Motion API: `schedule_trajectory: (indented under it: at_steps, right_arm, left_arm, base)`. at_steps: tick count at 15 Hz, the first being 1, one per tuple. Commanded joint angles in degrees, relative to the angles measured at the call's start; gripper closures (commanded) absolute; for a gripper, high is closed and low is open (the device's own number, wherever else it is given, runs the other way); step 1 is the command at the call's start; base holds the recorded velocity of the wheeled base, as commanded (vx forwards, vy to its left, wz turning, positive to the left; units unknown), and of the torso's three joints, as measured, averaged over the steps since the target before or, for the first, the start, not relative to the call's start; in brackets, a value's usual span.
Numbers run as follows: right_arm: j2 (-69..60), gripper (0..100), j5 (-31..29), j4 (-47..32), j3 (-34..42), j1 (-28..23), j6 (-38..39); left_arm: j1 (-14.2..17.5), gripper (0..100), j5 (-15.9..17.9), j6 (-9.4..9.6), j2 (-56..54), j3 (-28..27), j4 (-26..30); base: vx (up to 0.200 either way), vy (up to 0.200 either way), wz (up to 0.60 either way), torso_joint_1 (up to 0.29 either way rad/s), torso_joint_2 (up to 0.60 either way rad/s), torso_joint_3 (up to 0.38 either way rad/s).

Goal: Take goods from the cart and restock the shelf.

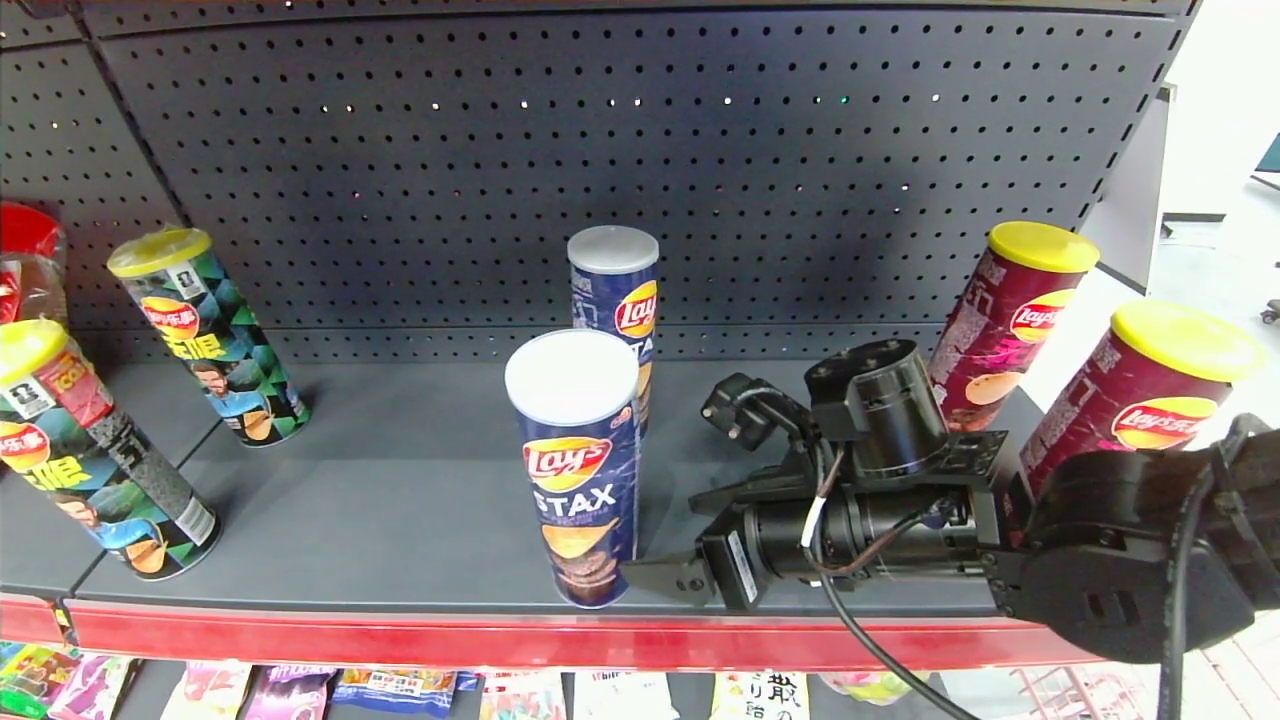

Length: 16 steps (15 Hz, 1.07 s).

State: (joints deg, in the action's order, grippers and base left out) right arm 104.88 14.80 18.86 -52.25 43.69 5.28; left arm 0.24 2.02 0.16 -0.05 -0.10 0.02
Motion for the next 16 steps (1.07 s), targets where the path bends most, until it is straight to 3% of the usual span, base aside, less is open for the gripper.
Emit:
schedule_trajectory:
  at_steps: [1,10,13,16]
  right_arm:
    - [0.2,0,0.0,0.0,0.0,-0.3,0.0]
    - [0.3,0,0.0,-0.1,0.0,-1.5,0.0]
    - [-5.6,0,0.0,0.0,3.5,-1.5,-0.3]
    - [-18.9,0,0.1,0.0,12.8,-1.4,-0.6]
  left_arm:
    - [0.0,0,0.0,0.02,0.0,0.0,0.0]
    - [0.0,0,0.0,-0.07,0.0,0.0,0.0]
    - [0.0,0,0.0,0.02,0.0,0.0,0.0]
    - [0.0,0,0.0,0.02,0.0,0.0,0.0]
  base:
    - [0.000,0.000,0.00,0.000,0.00,0.000]
    - [0.000,0.000,0.00,0.000,0.00,0.000]
    - [0.000,0.000,0.00,0.000,0.00,0.000]
    - [0.000,0.000,0.00,0.000,0.00,0.000]
